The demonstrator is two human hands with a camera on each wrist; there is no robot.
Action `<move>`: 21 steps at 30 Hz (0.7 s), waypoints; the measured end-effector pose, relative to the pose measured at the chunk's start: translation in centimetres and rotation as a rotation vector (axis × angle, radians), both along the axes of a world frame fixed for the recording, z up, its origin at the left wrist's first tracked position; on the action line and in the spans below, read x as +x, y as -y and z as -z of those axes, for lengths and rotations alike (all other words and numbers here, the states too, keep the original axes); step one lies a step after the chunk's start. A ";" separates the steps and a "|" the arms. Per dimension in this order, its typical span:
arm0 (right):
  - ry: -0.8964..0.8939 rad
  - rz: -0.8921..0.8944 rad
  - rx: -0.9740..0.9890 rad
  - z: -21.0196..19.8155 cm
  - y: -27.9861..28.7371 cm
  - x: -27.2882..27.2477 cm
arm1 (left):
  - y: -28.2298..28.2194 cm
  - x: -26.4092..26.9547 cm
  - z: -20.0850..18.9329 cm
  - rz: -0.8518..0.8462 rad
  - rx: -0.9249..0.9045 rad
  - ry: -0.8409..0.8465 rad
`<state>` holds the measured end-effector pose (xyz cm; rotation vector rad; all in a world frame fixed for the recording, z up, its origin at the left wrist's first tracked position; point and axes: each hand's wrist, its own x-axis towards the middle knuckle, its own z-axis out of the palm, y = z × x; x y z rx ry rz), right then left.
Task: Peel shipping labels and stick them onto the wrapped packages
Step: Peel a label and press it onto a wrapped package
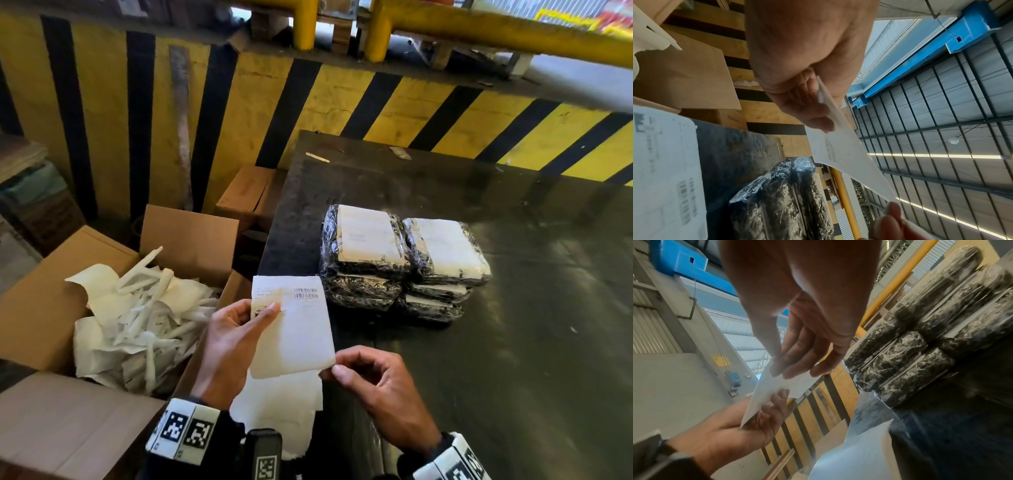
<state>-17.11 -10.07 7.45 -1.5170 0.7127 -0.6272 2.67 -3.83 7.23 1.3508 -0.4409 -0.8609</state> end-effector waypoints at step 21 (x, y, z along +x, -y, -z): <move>0.120 0.013 -0.157 -2.8 3.7 -7.2 | 1.5 -13.0 -3.9 0.148 -0.075 0.809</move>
